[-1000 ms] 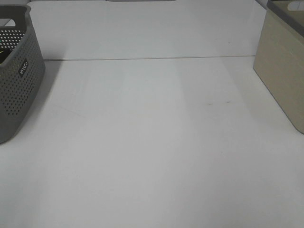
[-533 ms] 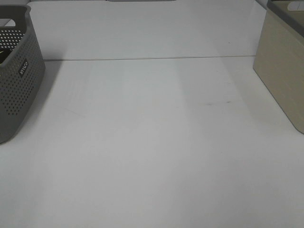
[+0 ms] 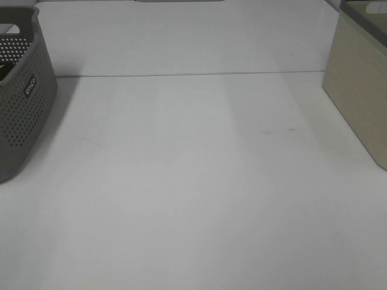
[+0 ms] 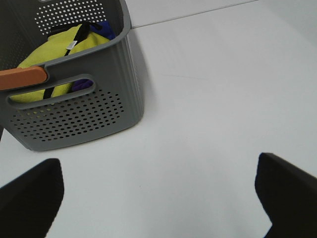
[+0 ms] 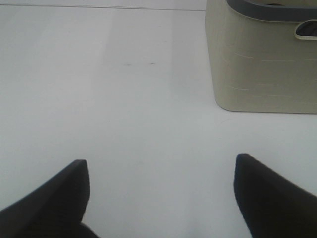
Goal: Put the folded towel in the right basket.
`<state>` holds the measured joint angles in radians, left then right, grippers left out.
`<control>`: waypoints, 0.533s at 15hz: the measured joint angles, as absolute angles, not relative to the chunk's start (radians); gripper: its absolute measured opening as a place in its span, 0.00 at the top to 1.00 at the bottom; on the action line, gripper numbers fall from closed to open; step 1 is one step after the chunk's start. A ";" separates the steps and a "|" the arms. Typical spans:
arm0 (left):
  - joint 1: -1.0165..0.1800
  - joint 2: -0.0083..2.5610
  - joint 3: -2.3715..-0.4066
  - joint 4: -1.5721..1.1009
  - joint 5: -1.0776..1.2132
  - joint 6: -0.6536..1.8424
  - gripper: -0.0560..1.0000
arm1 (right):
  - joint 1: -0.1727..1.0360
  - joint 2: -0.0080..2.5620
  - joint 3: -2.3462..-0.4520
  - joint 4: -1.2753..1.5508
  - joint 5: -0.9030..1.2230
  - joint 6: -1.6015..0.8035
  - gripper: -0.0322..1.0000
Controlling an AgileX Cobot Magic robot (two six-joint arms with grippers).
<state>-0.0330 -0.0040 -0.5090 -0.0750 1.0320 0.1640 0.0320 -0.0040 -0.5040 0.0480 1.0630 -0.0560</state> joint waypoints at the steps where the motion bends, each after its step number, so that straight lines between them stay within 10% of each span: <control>1: -0.033 -0.004 -0.509 -0.075 1.032 0.164 0.01 | 0.032 -0.004 -0.504 0.049 1.063 -0.057 0.24; 8: -0.033 -0.004 -0.509 -0.075 1.032 0.164 0.01 | 0.032 -0.004 -0.504 0.050 1.063 -0.057 0.24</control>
